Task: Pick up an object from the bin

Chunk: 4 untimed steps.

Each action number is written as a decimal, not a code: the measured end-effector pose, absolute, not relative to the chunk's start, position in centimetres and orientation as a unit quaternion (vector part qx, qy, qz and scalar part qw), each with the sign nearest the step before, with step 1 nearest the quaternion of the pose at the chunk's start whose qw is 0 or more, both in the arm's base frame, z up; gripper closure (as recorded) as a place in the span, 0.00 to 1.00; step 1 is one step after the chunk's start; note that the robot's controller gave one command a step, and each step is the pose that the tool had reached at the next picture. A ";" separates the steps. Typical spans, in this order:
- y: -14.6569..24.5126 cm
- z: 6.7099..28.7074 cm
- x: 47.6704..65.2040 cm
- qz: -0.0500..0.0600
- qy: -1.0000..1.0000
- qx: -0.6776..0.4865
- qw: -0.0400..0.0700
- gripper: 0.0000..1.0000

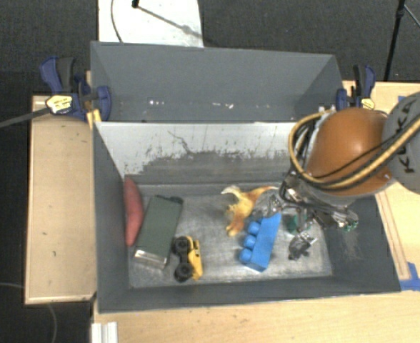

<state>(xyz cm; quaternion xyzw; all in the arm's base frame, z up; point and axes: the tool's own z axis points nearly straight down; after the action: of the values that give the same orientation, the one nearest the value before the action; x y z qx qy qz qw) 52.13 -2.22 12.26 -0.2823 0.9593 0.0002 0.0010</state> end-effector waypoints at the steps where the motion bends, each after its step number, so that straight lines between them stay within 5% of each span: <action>1: -2.6 12.0 52.7 -0.001 0.941 -0.340 0.002 0.00; 2: -1.9 8.3 53.7 -0.004 0.900 -0.436 0.017 0.00; 3: -2.0 9.0 53.6 -0.004 0.899 -0.437 0.014 1.00; 4: -2.0 9.0 53.6 -0.004 0.899 -0.437 0.014 1.00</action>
Offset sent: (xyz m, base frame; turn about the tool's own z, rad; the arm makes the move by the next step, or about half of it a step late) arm 0.0072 0.0014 -0.0526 -0.3369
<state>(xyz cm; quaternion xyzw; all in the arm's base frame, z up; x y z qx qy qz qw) 53.57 -2.01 8.95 -0.4369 0.8994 -0.0037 0.0135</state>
